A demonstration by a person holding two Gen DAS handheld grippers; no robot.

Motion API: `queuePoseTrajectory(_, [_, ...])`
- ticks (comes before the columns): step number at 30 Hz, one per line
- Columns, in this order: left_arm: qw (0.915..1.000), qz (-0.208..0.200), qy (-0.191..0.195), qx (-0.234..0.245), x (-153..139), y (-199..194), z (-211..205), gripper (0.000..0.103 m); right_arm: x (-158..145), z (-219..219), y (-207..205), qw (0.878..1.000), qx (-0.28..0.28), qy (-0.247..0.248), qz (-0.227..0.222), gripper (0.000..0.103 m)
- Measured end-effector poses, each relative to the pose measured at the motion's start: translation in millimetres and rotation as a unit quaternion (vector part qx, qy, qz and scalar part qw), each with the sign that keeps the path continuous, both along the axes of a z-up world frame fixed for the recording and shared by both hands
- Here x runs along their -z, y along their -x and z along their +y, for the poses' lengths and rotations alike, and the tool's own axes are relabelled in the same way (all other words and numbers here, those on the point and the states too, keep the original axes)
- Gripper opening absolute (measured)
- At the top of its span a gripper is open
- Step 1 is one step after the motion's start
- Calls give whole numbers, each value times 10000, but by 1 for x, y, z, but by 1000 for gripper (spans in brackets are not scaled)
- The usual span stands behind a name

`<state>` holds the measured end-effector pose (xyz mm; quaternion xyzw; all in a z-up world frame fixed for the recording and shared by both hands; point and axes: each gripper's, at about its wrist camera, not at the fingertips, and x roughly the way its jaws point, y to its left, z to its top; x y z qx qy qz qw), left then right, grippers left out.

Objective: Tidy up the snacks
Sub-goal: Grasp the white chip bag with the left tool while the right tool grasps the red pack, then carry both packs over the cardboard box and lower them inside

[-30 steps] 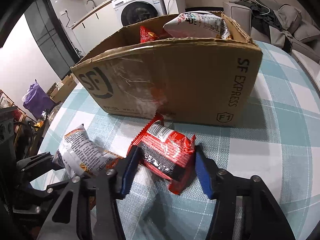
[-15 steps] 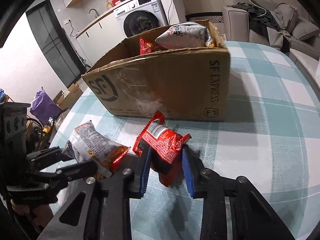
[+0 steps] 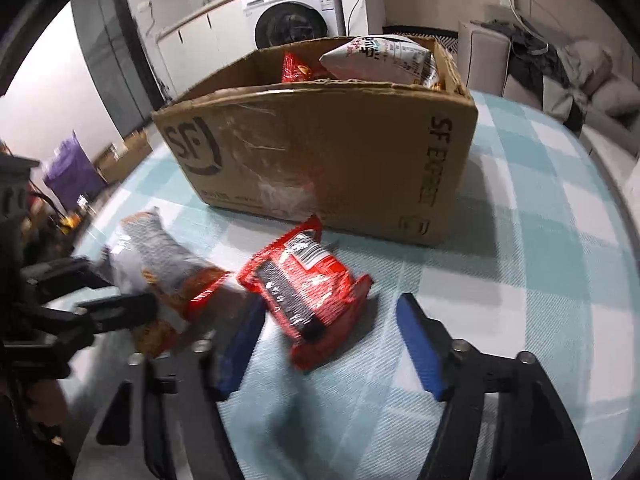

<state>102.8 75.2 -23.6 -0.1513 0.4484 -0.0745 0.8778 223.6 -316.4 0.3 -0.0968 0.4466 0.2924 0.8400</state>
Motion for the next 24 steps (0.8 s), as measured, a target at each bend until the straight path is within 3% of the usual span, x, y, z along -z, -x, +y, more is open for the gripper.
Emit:
queuePoseTrajectory(5, [10000, 1, 3, -44, -1, 1, 3, 54, 2, 9, -9, 9997, -208, 115, 11, 69])
queuePoseTrajectory(8, [10000, -27, 2, -56, -3, 2, 3, 54, 1, 15, -7, 9994, -336, 32, 17, 50])
queuePoseTrajectory(10, [10000, -51, 9, -72, -4, 3, 4, 54, 0, 17, -3, 9993, -382, 35, -27, 47])
queuePoseTrajectory(16, [9999, -122, 25, -68, -9, 5, 4, 54, -4, 14, 10, 9990, -440, -78, -38, 46])
queuePoseTrajectory(24, [9989, -474, -64, 24, -37, 5, -1, 54, -38, -12, 19, 9972, -302, -683, -84, 46])
